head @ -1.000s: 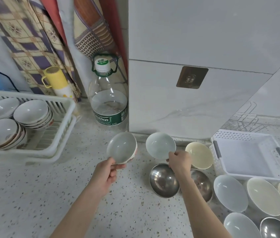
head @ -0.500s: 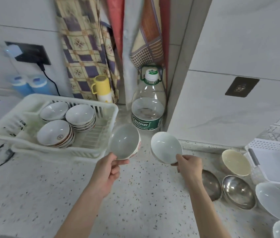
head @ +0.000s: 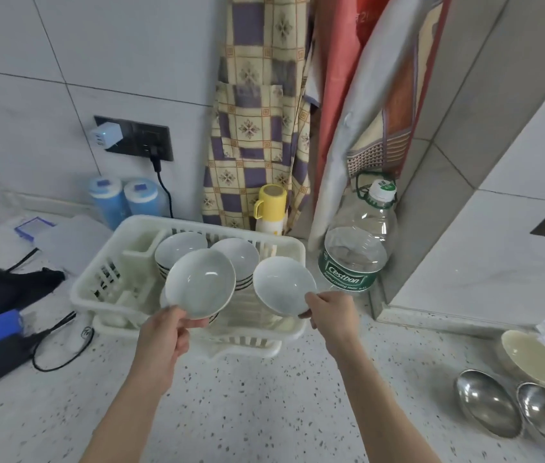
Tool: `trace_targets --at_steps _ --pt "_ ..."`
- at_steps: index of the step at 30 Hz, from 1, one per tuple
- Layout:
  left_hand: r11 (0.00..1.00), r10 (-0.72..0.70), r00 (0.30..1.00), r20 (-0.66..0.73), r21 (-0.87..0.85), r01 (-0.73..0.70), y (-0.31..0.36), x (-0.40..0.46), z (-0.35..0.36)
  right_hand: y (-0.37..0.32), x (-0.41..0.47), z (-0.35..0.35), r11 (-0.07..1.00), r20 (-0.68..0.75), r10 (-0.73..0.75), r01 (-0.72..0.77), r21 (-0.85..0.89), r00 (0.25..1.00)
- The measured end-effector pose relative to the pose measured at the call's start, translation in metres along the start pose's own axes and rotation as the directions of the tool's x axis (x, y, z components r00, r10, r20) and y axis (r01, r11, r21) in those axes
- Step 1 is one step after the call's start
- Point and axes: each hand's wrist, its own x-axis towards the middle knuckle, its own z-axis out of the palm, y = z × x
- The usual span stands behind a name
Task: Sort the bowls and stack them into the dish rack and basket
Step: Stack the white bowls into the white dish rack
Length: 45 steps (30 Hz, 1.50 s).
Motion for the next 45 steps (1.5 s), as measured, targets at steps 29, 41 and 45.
trace_targets --at_steps 29,41,45 --pt "0.999 0.047 0.999 0.010 0.003 -0.047 0.008 0.087 -0.025 -0.001 0.023 0.090 0.780 0.040 0.147 -0.091 -0.619 0.988" --pt "0.998 0.049 0.998 0.037 -0.048 -0.047 0.010 0.086 -0.027 0.002 0.018 0.097 0.677 0.066 0.175 -0.071 -0.732 0.982" --pt "0.997 0.050 0.998 0.045 -0.056 -0.047 0.010 0.085 -0.027 0.002 0.019 0.097 0.624 0.095 0.178 -0.038 -0.780 0.979"
